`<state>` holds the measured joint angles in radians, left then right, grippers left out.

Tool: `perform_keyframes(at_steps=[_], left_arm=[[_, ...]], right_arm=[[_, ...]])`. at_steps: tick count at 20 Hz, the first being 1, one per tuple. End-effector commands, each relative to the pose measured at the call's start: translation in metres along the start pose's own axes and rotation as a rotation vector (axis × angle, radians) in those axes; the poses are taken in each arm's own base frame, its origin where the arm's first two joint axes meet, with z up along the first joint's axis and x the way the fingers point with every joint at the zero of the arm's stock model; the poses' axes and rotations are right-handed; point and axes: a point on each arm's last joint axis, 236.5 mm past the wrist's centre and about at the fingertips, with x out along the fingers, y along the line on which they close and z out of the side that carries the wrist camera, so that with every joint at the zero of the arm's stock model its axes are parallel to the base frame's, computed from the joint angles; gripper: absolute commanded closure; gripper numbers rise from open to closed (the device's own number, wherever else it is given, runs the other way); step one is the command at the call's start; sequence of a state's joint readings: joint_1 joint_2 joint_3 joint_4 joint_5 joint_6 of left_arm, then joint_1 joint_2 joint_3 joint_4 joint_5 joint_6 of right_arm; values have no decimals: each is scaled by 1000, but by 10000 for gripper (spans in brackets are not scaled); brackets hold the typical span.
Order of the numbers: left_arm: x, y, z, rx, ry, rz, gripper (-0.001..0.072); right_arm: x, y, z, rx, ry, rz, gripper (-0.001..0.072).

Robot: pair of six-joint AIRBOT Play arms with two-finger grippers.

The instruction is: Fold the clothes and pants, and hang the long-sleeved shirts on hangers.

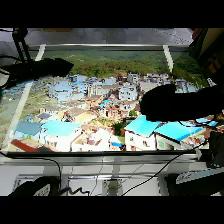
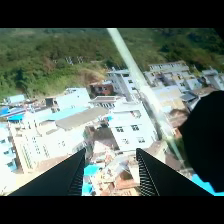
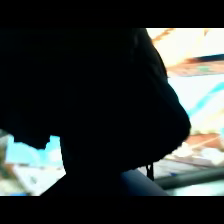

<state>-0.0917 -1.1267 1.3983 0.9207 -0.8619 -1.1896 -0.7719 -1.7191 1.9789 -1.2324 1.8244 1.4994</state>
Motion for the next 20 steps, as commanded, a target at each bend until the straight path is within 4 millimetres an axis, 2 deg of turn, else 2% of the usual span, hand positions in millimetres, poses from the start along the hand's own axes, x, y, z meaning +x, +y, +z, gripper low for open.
perform_keyframes(at_steps=[1,2,4,7,10,14,15,16,17,18,20], left_arm=[[0,0,0,0,-1,1,365],[0,0,0,0,-1,1,365],[0,1,0,0,-1,1,365],[0,0,0,0,-1,1,365],[0,1,0,-1,0,1,365],[0,0,0,-1,1,0,365],[0,0,0,-1,0,0,365],[0,0,0,-1,1,0,365],[0,0,0,-1,1,0,365],[0,0,0,-1,1,0,364],[0,0,0,0,1,1,364]], right_arm=[[-32,-52,-12,93,-49,-91,687],[-40,-58,-12,140,-74,-86,687],[-49,-44,-6,145,-128,-24,688],[-40,11,3,30,-134,42,687],[-9,82,5,-146,-101,26,687],[49,172,1,-398,-94,-71,685],[64,197,-1,-456,-102,-70,665],[76,217,-2,-510,-118,-77,374],[84,228,0,-546,-143,-102,18],[87,231,5,-575,-170,-146,3],[79,211,21,-595,-222,-284,23]])
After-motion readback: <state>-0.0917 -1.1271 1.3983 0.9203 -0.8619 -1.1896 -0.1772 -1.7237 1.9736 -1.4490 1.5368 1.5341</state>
